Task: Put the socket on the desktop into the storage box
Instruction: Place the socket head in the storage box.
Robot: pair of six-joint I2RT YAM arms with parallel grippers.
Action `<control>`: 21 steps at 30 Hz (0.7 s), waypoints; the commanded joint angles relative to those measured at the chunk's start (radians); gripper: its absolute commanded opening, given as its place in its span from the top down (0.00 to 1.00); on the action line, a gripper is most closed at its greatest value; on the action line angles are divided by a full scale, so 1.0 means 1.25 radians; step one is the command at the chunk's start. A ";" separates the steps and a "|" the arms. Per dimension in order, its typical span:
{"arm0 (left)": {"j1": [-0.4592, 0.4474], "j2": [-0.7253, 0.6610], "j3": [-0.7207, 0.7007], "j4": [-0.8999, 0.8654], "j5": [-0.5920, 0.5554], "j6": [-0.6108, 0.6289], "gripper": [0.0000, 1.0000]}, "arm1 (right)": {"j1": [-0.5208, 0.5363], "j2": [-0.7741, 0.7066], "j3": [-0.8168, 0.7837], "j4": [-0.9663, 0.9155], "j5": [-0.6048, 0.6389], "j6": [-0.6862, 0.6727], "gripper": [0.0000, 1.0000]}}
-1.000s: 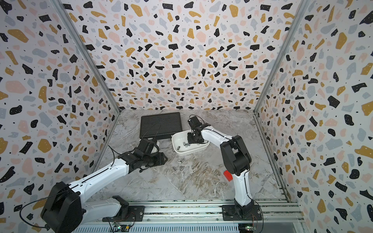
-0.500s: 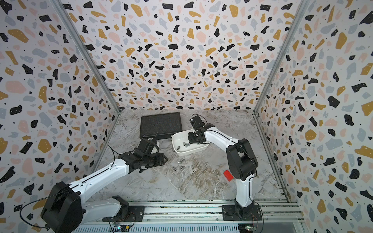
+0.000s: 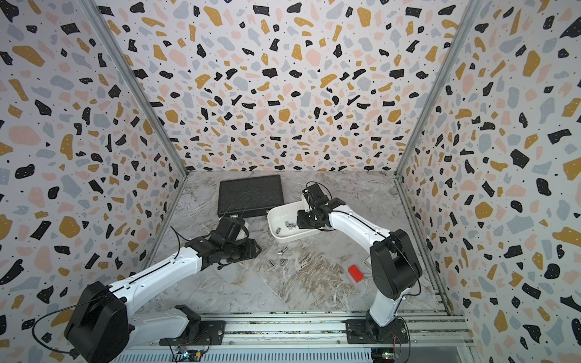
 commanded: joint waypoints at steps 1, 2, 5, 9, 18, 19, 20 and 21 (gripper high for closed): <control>-0.011 0.012 0.010 -0.007 -0.018 -0.012 0.44 | 0.004 -0.058 -0.027 -0.014 -0.026 0.001 0.57; -0.014 0.015 0.013 -0.007 -0.021 -0.014 0.44 | 0.005 -0.071 -0.039 -0.015 -0.033 0.000 0.57; -0.024 0.024 0.019 -0.012 -0.029 -0.021 0.45 | 0.005 -0.108 -0.076 -0.014 -0.047 -0.006 0.57; -0.035 0.032 0.027 -0.018 -0.035 -0.030 0.45 | 0.004 -0.157 -0.127 -0.012 -0.068 -0.022 0.57; -0.053 0.053 0.039 -0.030 -0.054 -0.043 0.45 | 0.005 -0.251 -0.218 -0.010 -0.090 -0.040 0.56; -0.056 0.056 0.041 -0.031 -0.055 -0.044 0.45 | 0.004 -0.259 -0.226 -0.009 -0.092 -0.041 0.56; -0.058 0.058 0.043 -0.032 -0.057 -0.046 0.45 | 0.004 -0.268 -0.234 -0.008 -0.096 -0.043 0.56; -0.060 0.061 0.042 -0.032 -0.059 -0.046 0.45 | 0.005 -0.276 -0.242 -0.007 -0.098 -0.045 0.57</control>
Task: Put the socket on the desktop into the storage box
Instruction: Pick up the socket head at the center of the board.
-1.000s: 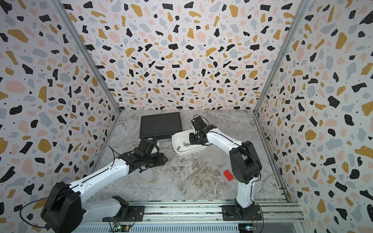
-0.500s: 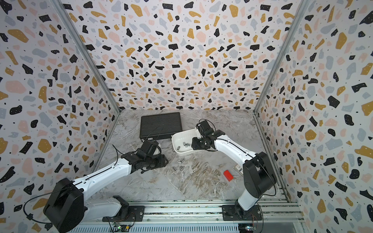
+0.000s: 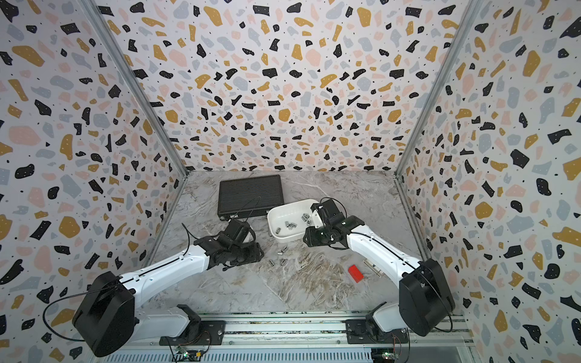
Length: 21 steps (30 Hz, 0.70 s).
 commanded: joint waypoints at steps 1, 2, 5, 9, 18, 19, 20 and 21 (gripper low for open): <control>-0.009 0.011 0.028 -0.009 -0.019 -0.009 0.45 | 0.004 -0.043 -0.018 -0.007 -0.018 -0.018 0.56; -0.010 0.014 0.028 -0.010 -0.022 -0.011 0.45 | 0.004 -0.052 -0.025 -0.007 -0.022 -0.019 0.56; -0.015 0.023 0.029 -0.012 -0.028 -0.014 0.45 | 0.004 -0.077 -0.050 0.000 -0.031 -0.021 0.56; -0.020 0.047 0.031 -0.017 -0.034 -0.025 0.46 | 0.004 -0.108 -0.077 0.001 -0.040 -0.023 0.56; -0.057 0.114 0.071 -0.007 -0.033 -0.032 0.49 | 0.004 -0.153 -0.113 -0.008 -0.047 -0.020 0.56; -0.061 0.121 0.077 -0.007 -0.034 -0.032 0.49 | 0.004 -0.156 -0.116 -0.008 -0.048 -0.019 0.56; -0.066 0.130 0.084 -0.010 -0.036 -0.033 0.49 | 0.004 -0.161 -0.119 -0.008 -0.049 -0.018 0.56; -0.070 0.139 0.092 -0.013 -0.036 -0.033 0.49 | 0.004 -0.165 -0.122 -0.008 -0.049 -0.018 0.57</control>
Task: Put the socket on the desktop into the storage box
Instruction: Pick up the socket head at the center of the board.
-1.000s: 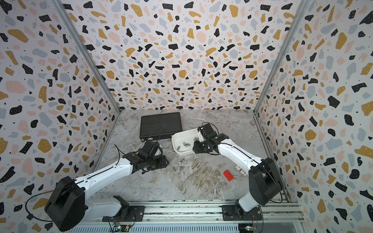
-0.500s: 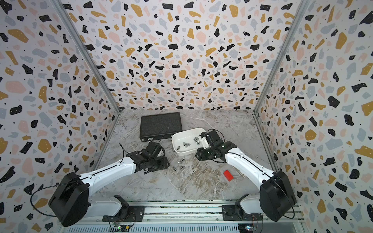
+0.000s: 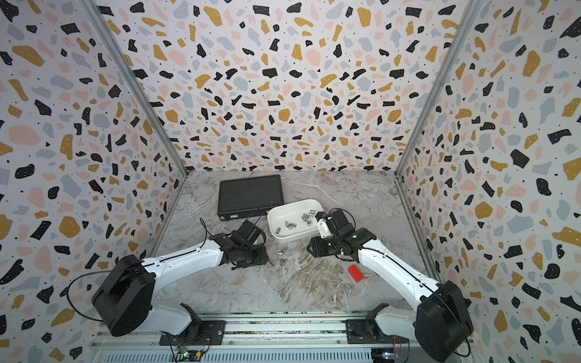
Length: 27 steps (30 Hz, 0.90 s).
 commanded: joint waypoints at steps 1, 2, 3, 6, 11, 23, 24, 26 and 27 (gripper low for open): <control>-0.014 0.022 0.039 -0.007 -0.015 -0.006 0.50 | 0.004 -0.032 -0.014 -0.011 -0.008 -0.006 0.56; -0.018 0.030 0.045 -0.011 -0.017 -0.007 0.50 | 0.004 -0.035 -0.018 -0.011 -0.007 -0.005 0.56; -0.020 0.037 0.050 -0.012 -0.017 -0.008 0.50 | 0.005 -0.039 -0.022 -0.012 -0.005 -0.004 0.56; -0.029 0.057 0.063 -0.022 -0.023 -0.010 0.50 | 0.004 -0.050 -0.031 -0.012 -0.001 -0.003 0.56; -0.041 0.086 0.086 -0.050 -0.037 -0.016 0.51 | 0.004 -0.060 -0.043 -0.010 0.004 0.001 0.56; -0.061 0.152 0.133 -0.090 -0.053 -0.022 0.56 | 0.004 -0.066 -0.059 0.001 0.013 0.008 0.56; -0.061 0.157 0.137 -0.095 -0.055 -0.023 0.56 | 0.004 -0.068 -0.061 0.001 0.014 0.008 0.56; -0.063 0.171 0.144 -0.098 -0.059 -0.022 0.58 | 0.004 -0.070 -0.063 0.003 0.015 0.008 0.56; -0.063 0.175 0.145 -0.098 -0.059 -0.021 0.59 | 0.004 -0.070 -0.063 0.003 0.015 0.008 0.56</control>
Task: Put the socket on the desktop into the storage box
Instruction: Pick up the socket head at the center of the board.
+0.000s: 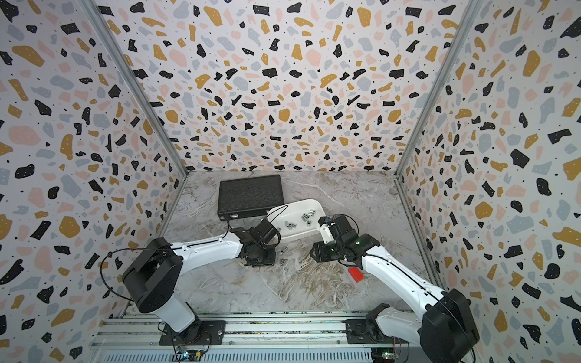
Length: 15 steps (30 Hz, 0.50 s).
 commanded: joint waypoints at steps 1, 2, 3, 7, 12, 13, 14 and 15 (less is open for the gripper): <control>-0.007 0.017 0.025 -0.021 -0.019 -0.003 0.59 | 0.004 -0.024 -0.006 0.002 0.007 0.002 0.56; -0.009 0.020 0.028 -0.020 -0.019 -0.003 0.60 | 0.004 -0.024 -0.008 0.003 0.007 0.004 0.56; -0.010 0.025 0.031 -0.021 -0.021 -0.001 0.60 | 0.004 -0.025 -0.009 0.005 0.008 0.004 0.56; -0.013 0.042 0.040 -0.031 -0.025 0.008 0.63 | 0.004 -0.028 -0.013 0.008 0.007 0.005 0.56; -0.018 0.049 0.040 -0.039 -0.032 0.013 0.68 | 0.003 -0.031 -0.015 0.007 0.011 0.005 0.56; -0.018 0.050 0.040 -0.043 -0.035 0.016 0.69 | 0.003 -0.031 -0.016 0.011 0.011 0.005 0.56; -0.019 0.052 0.041 -0.046 -0.037 0.017 0.69 | 0.003 -0.030 -0.017 0.012 0.011 0.005 0.56; -0.019 0.051 0.040 -0.047 -0.038 0.019 0.70 | 0.003 -0.029 -0.016 0.012 0.011 0.006 0.56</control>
